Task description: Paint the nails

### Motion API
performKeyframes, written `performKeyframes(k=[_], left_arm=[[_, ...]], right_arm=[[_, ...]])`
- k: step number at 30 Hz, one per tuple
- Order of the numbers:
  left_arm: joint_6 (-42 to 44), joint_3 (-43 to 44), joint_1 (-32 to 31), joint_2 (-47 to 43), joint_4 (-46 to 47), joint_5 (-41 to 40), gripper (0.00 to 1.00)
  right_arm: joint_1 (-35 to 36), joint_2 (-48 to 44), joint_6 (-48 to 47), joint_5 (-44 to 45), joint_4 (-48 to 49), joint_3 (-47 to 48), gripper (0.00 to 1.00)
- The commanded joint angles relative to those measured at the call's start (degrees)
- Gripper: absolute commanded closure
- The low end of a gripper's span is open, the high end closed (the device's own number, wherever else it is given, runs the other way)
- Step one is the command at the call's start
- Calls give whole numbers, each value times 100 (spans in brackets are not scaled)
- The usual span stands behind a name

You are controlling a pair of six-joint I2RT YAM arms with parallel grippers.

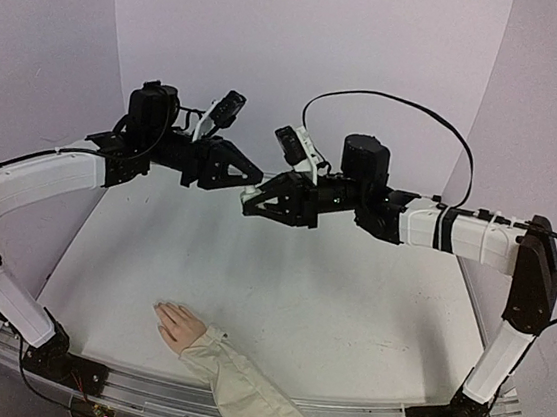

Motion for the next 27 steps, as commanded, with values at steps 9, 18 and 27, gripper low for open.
performKeyframes(k=[9, 18, 27], left_arm=[[-293, 64, 85, -245, 68, -115, 63], [-1346, -482, 406, -722, -650, -3215, 26], [-1706, -193, 372, -460, -816, -3359, 29]], right_arm=[[-235, -848, 3, 74, 931, -553, 100], [-93, -719, -1095, 5450, -699, -224, 100], [839, -111, -1699, 7638, -828, 397, 100]])
